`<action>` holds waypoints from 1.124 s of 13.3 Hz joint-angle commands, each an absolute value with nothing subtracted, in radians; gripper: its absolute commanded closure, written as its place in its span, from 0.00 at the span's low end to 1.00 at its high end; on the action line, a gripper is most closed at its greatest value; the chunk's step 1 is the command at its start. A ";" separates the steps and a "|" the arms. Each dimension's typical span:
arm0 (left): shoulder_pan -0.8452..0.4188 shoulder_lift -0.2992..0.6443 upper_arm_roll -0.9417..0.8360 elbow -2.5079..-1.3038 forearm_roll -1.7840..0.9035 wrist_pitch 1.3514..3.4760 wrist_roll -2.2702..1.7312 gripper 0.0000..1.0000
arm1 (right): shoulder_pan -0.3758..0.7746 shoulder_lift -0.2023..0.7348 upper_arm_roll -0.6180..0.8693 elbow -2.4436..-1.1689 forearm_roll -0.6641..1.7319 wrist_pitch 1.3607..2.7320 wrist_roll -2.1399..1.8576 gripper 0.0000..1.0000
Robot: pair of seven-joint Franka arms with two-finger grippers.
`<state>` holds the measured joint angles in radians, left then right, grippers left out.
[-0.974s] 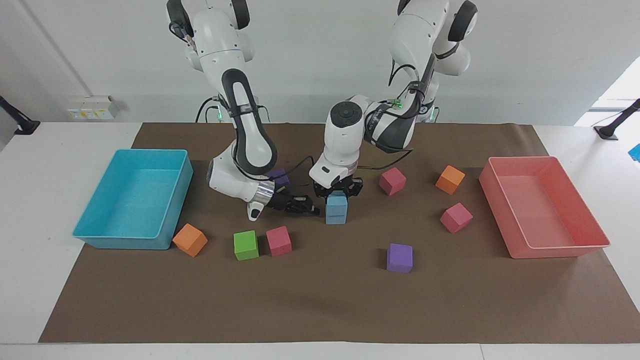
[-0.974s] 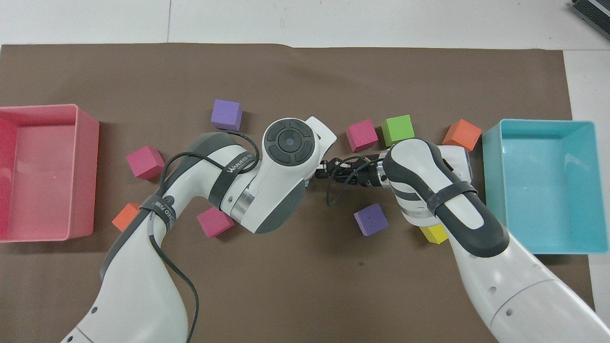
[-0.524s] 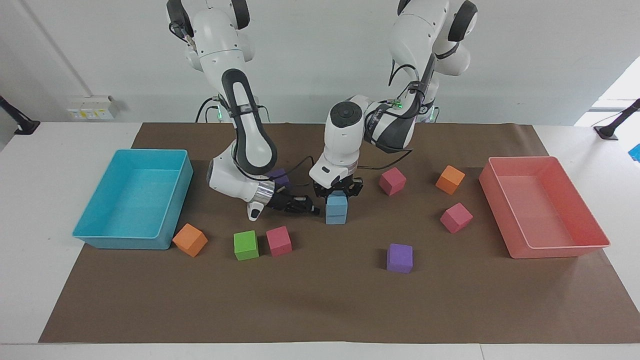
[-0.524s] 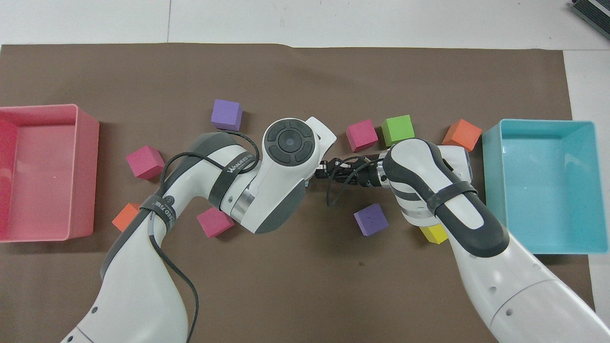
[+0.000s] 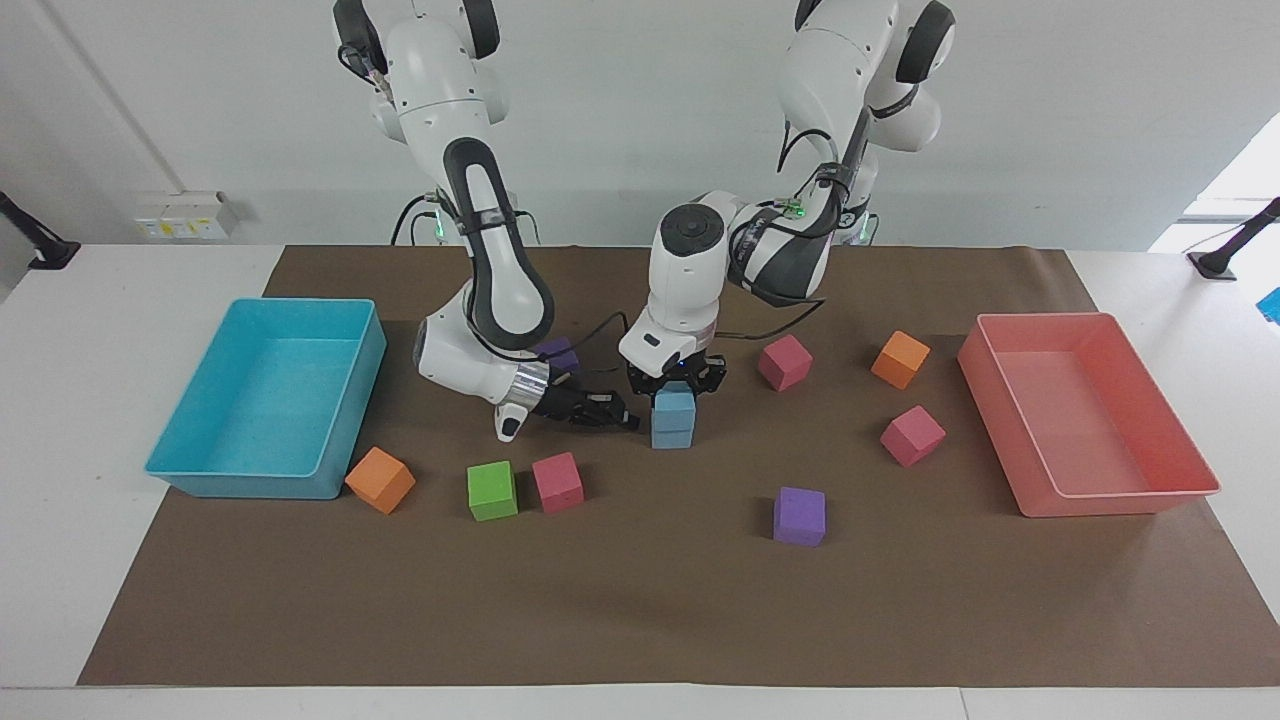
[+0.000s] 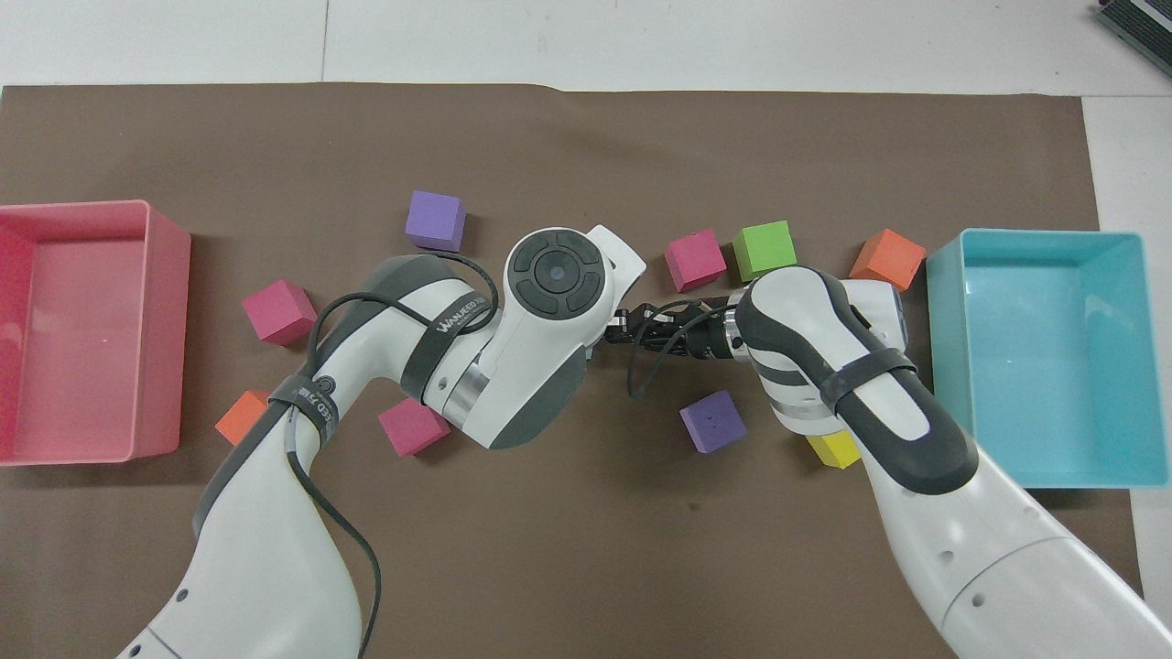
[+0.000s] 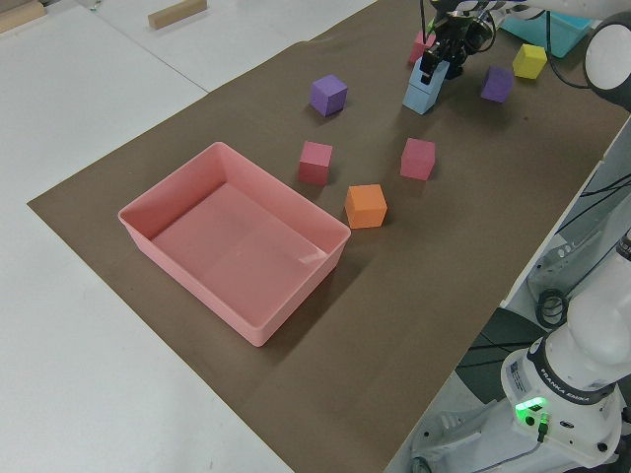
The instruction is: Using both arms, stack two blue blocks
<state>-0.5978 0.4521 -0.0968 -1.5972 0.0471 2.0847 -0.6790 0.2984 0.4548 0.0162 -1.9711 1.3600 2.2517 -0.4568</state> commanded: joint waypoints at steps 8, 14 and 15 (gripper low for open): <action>-0.612 0.445 -0.083 -1.611 0.066 2.085 -0.698 0.27 | 0.298 0.454 0.021 -1.980 1.390 2.270 -0.494 1.00; -0.615 0.437 -0.084 -1.609 0.064 2.082 -0.695 0.00 | 0.298 0.454 0.021 -1.980 1.388 2.270 -0.494 1.00; -0.611 0.430 -0.084 -1.609 0.061 2.082 -0.693 0.00 | 0.298 0.454 0.021 -1.980 1.388 2.270 -0.494 1.00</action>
<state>-0.5978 0.4515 -0.0987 -1.5999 0.0473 2.0854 -0.6792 0.2984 0.4548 0.0162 -1.9712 1.3600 2.2517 -0.4568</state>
